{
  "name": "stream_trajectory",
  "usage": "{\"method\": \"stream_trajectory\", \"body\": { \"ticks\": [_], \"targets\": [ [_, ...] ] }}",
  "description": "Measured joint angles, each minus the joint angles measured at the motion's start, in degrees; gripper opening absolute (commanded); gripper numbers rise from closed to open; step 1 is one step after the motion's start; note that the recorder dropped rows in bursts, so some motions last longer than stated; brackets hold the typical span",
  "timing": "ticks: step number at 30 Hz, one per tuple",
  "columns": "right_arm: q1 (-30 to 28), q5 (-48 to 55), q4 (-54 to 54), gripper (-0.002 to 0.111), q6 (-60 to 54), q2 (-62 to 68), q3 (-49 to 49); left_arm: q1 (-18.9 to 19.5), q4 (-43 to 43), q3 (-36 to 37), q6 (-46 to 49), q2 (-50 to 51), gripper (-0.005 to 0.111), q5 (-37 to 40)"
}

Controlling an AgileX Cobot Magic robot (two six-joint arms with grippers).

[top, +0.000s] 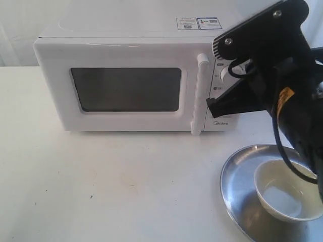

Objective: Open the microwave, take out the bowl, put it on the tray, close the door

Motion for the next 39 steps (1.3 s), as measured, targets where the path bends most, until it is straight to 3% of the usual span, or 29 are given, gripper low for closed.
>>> {"method": "stream_trajectory", "body": {
  "ticks": [6, 11, 14, 20, 26, 32, 34, 36, 39],
  "targets": [
    [5.3, -9.7, 0.0, 0.0, 1.8, -9.7, 2.5, 0.0, 0.0, 0.0, 0.0, 0.0, 0.0, 0.0],
    [10.4, -27.9, -1.3, 0.0, 5.1, -26.7, 7.9, 0.0, 0.0, 0.0, 0.0, 0.0, 0.0, 0.0],
    [10.9, -32.2, 0.6, 0.0, 5.6, -36.0, 10.9, 0.0, 0.0, 0.0, 0.0, 0.0, 0.0, 0.0],
    [11.0, -32.3, 12.5, 0.0, 6.1, -49.7, 16.5, 0.0, 0.0, 0.0, 0.0, 0.0, 0.0, 0.0],
    [11.0, -29.6, 14.9, 0.0, 6.1, -58.8, 18.2, 0.0, 0.0, 0.0, 0.0, 0.0, 0.0, 0.0],
    [11.0, -16.7, 14.2, 0.0, 0.9, -61.7, 19.6, 0.0, 0.0, 0.0, 0.0, 0.0, 0.0, 0.0],
    [8.1, -15.4, 12.9, 0.0, 0.1, -61.7, 21.8, 0.0, 0.0, 0.0, 0.0, 0.0, 0.0, 0.0],
    [1.0, -19.7, 10.7, 0.0, -0.1, -61.8, 24.4, 0.0, 0.0, 0.0, 0.0, 0.0, 0.0, 0.0],
    [-14.3, -30.3, 7.6, 0.0, 1.1, -61.9, 28.2, 0.0, 0.0, 0.0, 0.0, 0.0, 0.0, 0.0]
  ]
}}
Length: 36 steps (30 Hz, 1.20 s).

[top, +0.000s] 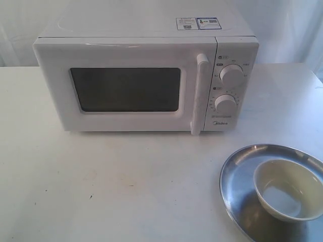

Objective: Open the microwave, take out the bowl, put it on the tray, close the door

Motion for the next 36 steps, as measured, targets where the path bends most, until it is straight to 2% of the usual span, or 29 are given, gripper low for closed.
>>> {"method": "stream_trajectory", "body": {
  "ticks": [7, 12, 14, 22, 26, 27, 28, 32, 36],
  "targets": [
    [-22.2, -10.5, -0.8, 0.0, 3.1, -1.8, 5.7, 0.0, 0.0, 0.0, 0.0, 0.0, 0.0, 0.0],
    [-32.4, -14.5, -1.0, 0.0, 3.8, -5.0, 10.3, 0.0, 0.0, 0.0, 0.0, 0.0, 0.0, 0.0],
    [-34.7, -15.9, -1.0, 0.0, 4.0, -5.3, 12.5, 0.0, 0.0, 0.0, 0.0, 0.0, 0.0, 0.0],
    [-35.1, -22.6, -2.8, 0.0, 4.2, -5.3, 13.2, 0.0, 0.0, 0.0, 0.0, 0.0, 0.0, 0.0],
    [-35.1, -22.5, 1.1, 0.0, 1.0, -5.3, 13.2, 0.0, 0.0, 0.0, 0.0, 0.0, 0.0, 0.0],
    [-35.1, -22.2, 4.3, 0.0, -2.4, -5.3, 13.2, 0.0, 0.0, 0.0, 0.0, 0.0, 0.0, 0.0],
    [-35.1, -21.0, 13.2, 0.0, -13.0, -5.3, 13.2, 0.0, 0.0, 0.0, 0.0, 0.0, 0.0, 0.0],
    [-35.1, -17.3, 35.1, 0.0, -35.5, -5.3, 13.2, 0.0, 0.0, 0.0, 0.0, 0.0, 0.0, 0.0],
    [-35.1, -17.0, 45.1, 0.0, -46.7, -5.3, 13.2, 0.0, 0.0, 0.0, 0.0, 0.0, 0.0, 0.0]
  ]
}}
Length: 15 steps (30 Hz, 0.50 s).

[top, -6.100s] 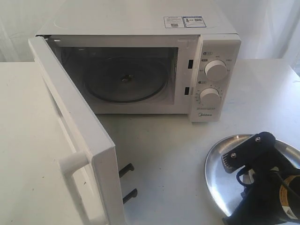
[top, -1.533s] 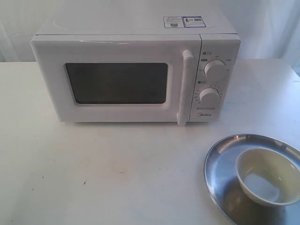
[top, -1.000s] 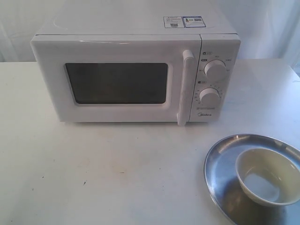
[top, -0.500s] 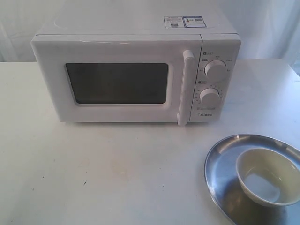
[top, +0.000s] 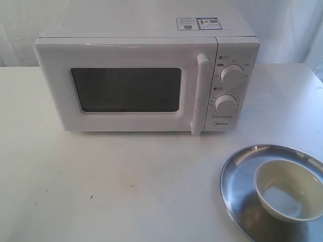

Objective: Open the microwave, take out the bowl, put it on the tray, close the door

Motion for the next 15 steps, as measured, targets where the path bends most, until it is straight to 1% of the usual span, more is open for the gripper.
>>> {"method": "stream_trajectory", "body": {
  "ticks": [3, 9, 11, 13, 14, 15],
  "targets": [
    [0.0, -1.2, 4.7, 0.0, -3.2, 0.0, 0.0, 0.0, 0.0, 0.0, 0.0, 0.0, 0.0, 0.0],
    [0.0, -2.6, 5.5, 0.0, -3.4, 0.0, 0.0, 0.0, 0.0, 0.0, 0.0, 0.0, 0.0, 0.0],
    [0.0, -2.7, 7.4, 0.0, -5.3, 0.0, 0.0, 0.0, 0.0, 0.0, 0.0, 0.0, 0.0, 0.0],
    [-0.1, -3.2, 14.4, 0.0, -13.1, 0.0, 0.0, 0.0, 0.0, 0.0, 0.0, 0.0, 0.0, 0.0],
    [-0.6, -4.5, 21.0, 0.0, -20.5, 0.0, 0.0, 0.0, 0.0, 0.0, 0.0, 0.0, 0.0, 0.0],
    [-1.2, -5.2, 24.8, 0.0, -23.3, 0.0, 0.0, 0.0, 0.0, 0.0, 0.0, 0.0, 0.0, 0.0]
  ]
}}
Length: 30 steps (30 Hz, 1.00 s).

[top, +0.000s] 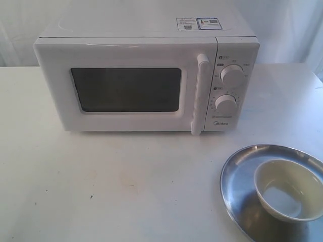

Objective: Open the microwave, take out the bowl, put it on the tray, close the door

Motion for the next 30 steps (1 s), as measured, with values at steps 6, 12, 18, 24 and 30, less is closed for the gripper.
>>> {"method": "stream_trajectory", "body": {
  "ticks": [6, 12, 18, 24, 30],
  "targets": [
    [-4.9, -2.4, 10.3, 0.0, -8.0, 0.0, 0.0, 0.0, 0.0, 0.0, 0.0, 0.0, 0.0, 0.0],
    [-6.1, -1.2, 11.3, 0.0, -10.5, 0.0, 0.0, 0.0, 0.0, 0.0, 0.0, 0.0, 0.0, 0.0],
    [-6.2, -0.3, 11.4, 0.0, -11.8, 0.0, 0.0, 0.0, 0.0, 0.0, 0.0, 0.0, 0.0, 0.0],
    [-6.2, 0.6, 11.4, 0.0, -11.9, 0.0, 0.0, 0.0, 0.0, 0.0, 0.0, 0.0, 0.0, 0.0],
    [-6.2, 1.0, 11.5, 0.0, -11.9, 0.0, 0.0, 0.0, 0.0, 0.0, 0.0, 0.0, 0.0, 0.0]
  ]
}}
